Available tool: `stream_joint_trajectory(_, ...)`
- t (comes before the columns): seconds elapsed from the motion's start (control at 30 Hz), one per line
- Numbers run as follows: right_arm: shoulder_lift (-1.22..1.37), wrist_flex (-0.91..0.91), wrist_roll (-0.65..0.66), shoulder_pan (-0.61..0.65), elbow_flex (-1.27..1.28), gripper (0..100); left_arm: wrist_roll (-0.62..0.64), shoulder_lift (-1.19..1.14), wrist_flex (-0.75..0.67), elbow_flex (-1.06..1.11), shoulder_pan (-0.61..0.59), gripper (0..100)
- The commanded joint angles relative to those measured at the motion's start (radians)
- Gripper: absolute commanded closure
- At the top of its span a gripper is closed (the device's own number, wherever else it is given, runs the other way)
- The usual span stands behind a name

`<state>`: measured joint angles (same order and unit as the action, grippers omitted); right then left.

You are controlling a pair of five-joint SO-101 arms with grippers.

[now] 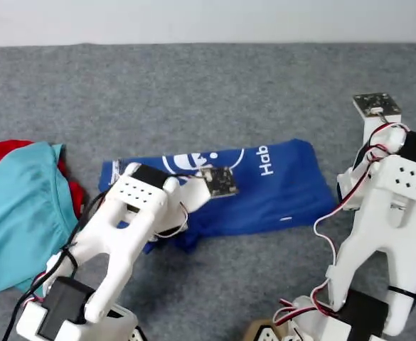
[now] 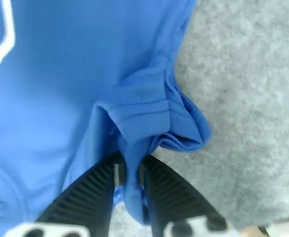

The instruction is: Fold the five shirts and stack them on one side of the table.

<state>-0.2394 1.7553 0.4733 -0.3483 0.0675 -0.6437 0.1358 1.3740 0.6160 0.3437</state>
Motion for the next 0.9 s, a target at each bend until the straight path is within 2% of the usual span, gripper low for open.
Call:
stream_joint_trajectory(0.0, -0.047, 0.041, 0.009, -0.010, -0.014, 95.7, -0.025, 0.083, 0.084, -0.030, 0.003, 99)
stream_joint_trajectory(0.13, -0.047, 0.041, 0.009, -0.010, -0.014, 95.7, -0.081, 0.144, 0.227, -0.027, 0.002, 99)
stream_joint_trajectory(0.27, -0.047, 0.041, 0.009, -0.008, -0.014, 95.7, -0.124, 0.178, 0.281, 0.039, 0.003, 99)
stream_joint_trajectory(0.4, -0.047, 0.041, 0.009, -0.010, -0.014, 95.7, -0.189, 0.180, 0.247, 0.168, 0.003, 99)
stream_joint_trajectory(0.53, -0.047, 0.041, 0.009, -0.010, -0.014, 95.7, -0.198, 0.180, 0.180, 0.243, 0.003, 99)
stream_joint_trajectory(0.87, -0.047, 0.041, 0.009, -0.010, -0.014, 95.7, -0.198, 0.180, 0.137, 0.189, -0.002, 99)
